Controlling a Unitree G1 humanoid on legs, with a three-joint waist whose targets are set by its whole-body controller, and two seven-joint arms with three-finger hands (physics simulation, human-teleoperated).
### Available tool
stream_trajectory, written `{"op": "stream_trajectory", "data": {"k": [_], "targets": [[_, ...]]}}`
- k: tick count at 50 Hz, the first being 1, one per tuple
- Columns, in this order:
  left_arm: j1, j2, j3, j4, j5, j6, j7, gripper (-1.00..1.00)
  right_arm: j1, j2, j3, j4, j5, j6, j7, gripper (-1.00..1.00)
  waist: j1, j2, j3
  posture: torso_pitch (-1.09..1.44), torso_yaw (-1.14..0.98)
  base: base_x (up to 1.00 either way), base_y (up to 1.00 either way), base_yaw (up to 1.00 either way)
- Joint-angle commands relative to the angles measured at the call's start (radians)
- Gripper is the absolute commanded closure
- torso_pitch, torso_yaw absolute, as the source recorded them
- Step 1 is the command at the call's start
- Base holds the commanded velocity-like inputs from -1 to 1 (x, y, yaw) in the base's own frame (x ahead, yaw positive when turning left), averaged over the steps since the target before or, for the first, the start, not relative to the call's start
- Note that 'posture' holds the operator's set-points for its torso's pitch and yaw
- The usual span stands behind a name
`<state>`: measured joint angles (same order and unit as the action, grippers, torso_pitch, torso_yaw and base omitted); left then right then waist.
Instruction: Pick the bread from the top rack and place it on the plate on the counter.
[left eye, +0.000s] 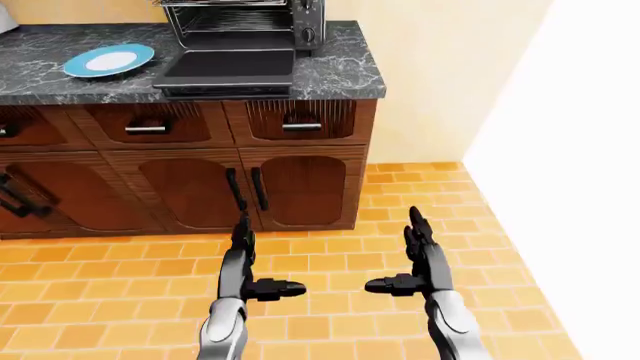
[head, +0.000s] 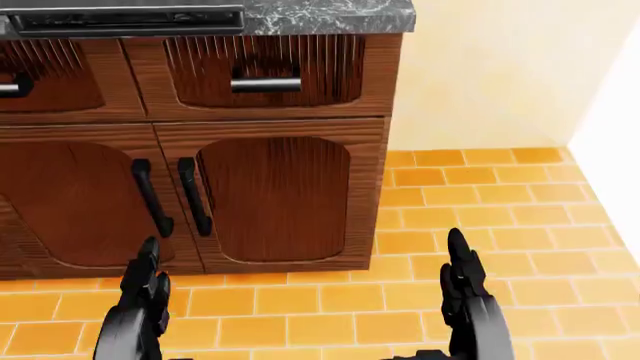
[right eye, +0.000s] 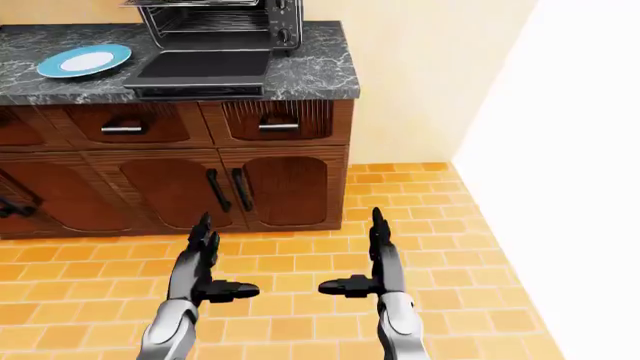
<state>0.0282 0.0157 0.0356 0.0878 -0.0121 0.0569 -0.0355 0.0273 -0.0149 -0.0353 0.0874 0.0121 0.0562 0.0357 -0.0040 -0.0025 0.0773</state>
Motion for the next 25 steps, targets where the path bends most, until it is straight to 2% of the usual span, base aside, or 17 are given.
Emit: {"op": "stream_trajectory", "data": {"k": [1,3,4,5,7,9,10,12,13,14,15,17,18,19,20,23,25], "targets": [[-0.043,0.008,0.014,-0.200,-0.033,0.046,-0.003,-1.00,-0.028,-0.010,-0.003,-0.182,-0.004,0.016,-0.007,-1.00,-0.002,-0.008,-0.001,0.00,0.00,0.00,0.00,0.00],[-0.063,0.014,0.016,-0.267,-0.032,0.116,0.000,-1.00,-0.024,-0.011,0.002,-0.277,-0.007,0.080,0.003,-1.00,0.006,-0.001,-0.068,0.00,0.00,0.00,0.00,0.00],[-0.070,0.015,0.017,-0.283,-0.032,0.131,0.000,-1.00,-0.028,-0.011,-0.003,-0.300,-0.007,0.102,0.003,-1.00,0.006,-0.003,-0.036,0.00,0.00,0.00,0.00,0.00],[-0.071,0.015,0.018,-0.284,-0.031,0.132,0.000,-1.00,-0.028,-0.011,-0.003,-0.301,-0.007,0.103,0.004,-1.00,0.006,-0.009,-0.023,0.00,0.00,0.00,0.00,0.00],[-0.071,0.014,0.018,-0.284,-0.031,0.132,-0.001,-1.00,-0.028,-0.010,-0.004,-0.302,-0.008,0.103,0.004,-1.00,0.007,-0.009,-0.067,0.00,0.00,0.00,0.00,0.00],[-0.071,0.014,0.018,-0.284,-0.030,0.132,-0.001,-1.00,-0.028,-0.010,-0.004,-0.302,-0.008,0.103,0.005,-1.00,0.008,-0.008,-0.075,0.00,0.00,0.00,0.00,0.00],[-0.159,0.049,0.024,-0.441,-0.017,0.324,-0.002,-1.00,-0.119,-0.038,-0.027,-0.486,-0.002,0.295,0.006,-1.00,0.008,-0.007,-0.079,0.00,0.00,0.00,0.00,0.00],[-0.226,0.064,0.042,-0.480,-0.006,0.396,-0.014,-1.00,-0.189,-0.050,-0.045,-0.549,0.004,0.391,0.007,-1.00,0.010,-0.005,-0.093,0.00,0.00,0.00,0.00,0.00],[-0.229,0.063,0.043,-0.482,-0.004,0.398,-0.016,-1.00,-0.191,-0.049,-0.046,-0.551,0.004,0.394,0.008,-1.00,0.010,-0.005,-0.091,0.00,0.00,0.00,0.00,0.00],[-0.273,0.077,0.056,-0.512,-0.004,0.452,-0.019,-1.00,-0.253,-0.066,-0.057,-0.585,0.002,0.460,0.005,-1.00,0.010,-0.004,-0.087,0.00,0.00,0.00,0.00,0.00],[-0.315,0.086,0.066,-0.526,-0.004,0.489,-0.017,-1.00,-0.279,-0.071,-0.066,-0.598,0.009,0.483,0.004,-1.00,0.009,0.001,-0.101,0.00,0.00,0.00,0.09,0.00],[-0.378,0.107,0.075,-0.535,-0.003,0.542,-0.025,-1.00,-0.350,-0.092,-0.078,-0.618,0.013,0.548,0.002,-1.00,0.005,-0.002,-0.088,0.00,0.00,0.02,0.20,0.00],[-0.408,0.119,0.081,-0.533,-0.001,0.560,-0.027,-1.00,-0.382,-0.103,-0.080,-0.631,0.013,0.574,0.002,-1.00,0.002,-0.004,-0.092,0.00,0.00,0.07,0.50,0.00],[-0.438,0.126,0.093,-0.532,-0.007,0.579,-0.024,-1.00,-0.409,-0.108,-0.086,-0.640,0.019,0.595,-0.002,-1.00,-0.001,-0.029,-0.085,0.00,0.00,0.09,0.52,0.00],[-0.450,0.137,0.096,-0.538,-0.007,0.593,-0.028,-1.00,-0.434,-0.115,-0.091,-0.645,0.027,0.614,-0.002,-1.00,-0.001,-0.041,-0.086,0.00,0.00,0.12,0.52,0.00],[-0.504,0.169,0.120,-0.580,-0.017,0.658,-0.028,-1.00,-0.509,-0.145,-0.104,-0.665,0.042,0.677,-0.007,-1.00,-0.008,-0.036,-0.087,0.00,0.00,0.10,0.51,0.00],[-0.538,0.189,0.134,-0.586,-0.022,0.686,-0.027,-1.00,-0.541,-0.165,-0.103,-0.662,0.043,0.695,-0.004,-1.00,-0.015,-0.013,-0.072,0.00,0.00,0.11,0.51,0.00]]}}
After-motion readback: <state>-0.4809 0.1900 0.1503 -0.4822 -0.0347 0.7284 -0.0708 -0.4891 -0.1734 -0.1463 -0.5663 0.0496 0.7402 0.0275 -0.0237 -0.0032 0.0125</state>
